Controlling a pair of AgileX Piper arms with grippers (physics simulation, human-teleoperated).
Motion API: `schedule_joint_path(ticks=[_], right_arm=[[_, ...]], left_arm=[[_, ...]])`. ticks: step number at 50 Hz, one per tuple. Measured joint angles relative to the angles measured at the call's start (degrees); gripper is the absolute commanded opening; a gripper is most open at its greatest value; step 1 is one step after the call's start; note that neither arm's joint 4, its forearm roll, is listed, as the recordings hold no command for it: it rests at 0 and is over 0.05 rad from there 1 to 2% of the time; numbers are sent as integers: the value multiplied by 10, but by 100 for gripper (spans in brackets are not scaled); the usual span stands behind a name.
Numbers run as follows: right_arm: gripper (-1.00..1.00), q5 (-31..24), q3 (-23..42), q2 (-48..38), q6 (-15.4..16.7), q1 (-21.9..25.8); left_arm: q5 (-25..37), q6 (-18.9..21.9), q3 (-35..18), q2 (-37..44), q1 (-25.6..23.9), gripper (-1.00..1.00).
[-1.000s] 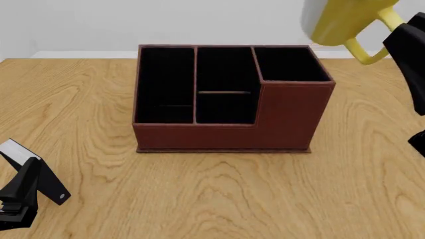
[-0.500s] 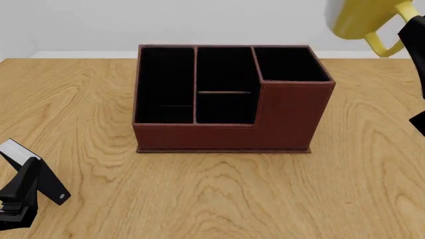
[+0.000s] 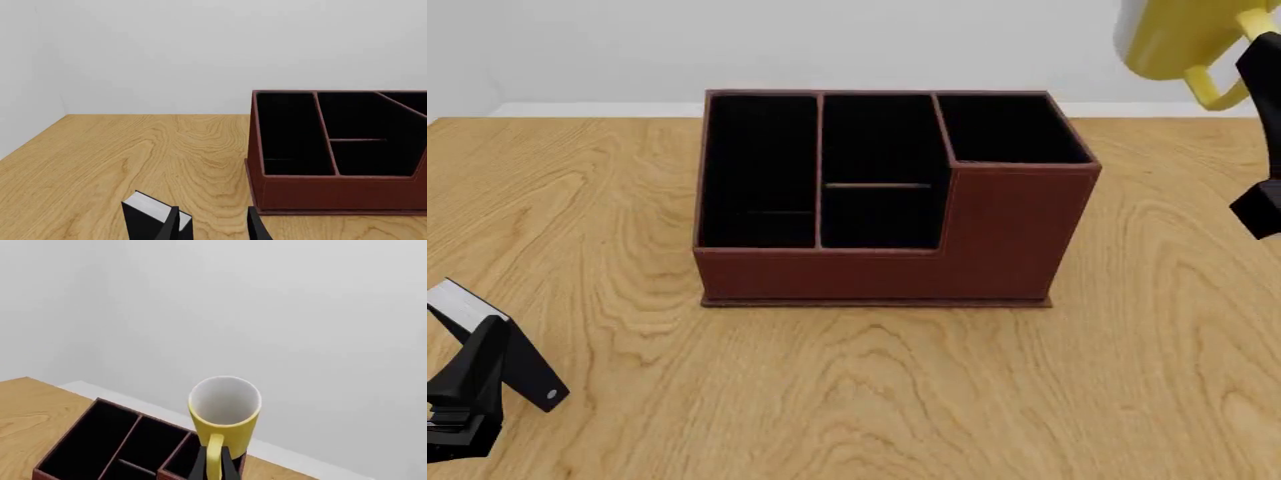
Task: Pick up the yellow and white mug and place it to the right of the caddy.
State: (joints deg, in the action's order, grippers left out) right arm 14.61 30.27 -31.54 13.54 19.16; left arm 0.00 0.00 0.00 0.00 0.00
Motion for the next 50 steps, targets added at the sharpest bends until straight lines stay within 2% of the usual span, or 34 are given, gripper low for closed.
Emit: schedule_joint_path(ticks=[32,50], right_arm=[[-100,64,-35,-59,-33,-121],[-100,144,-77,-137,-64,-181]], left_arm=[[0,0,0,0,0,100],[0,0,0,0,0,100]])
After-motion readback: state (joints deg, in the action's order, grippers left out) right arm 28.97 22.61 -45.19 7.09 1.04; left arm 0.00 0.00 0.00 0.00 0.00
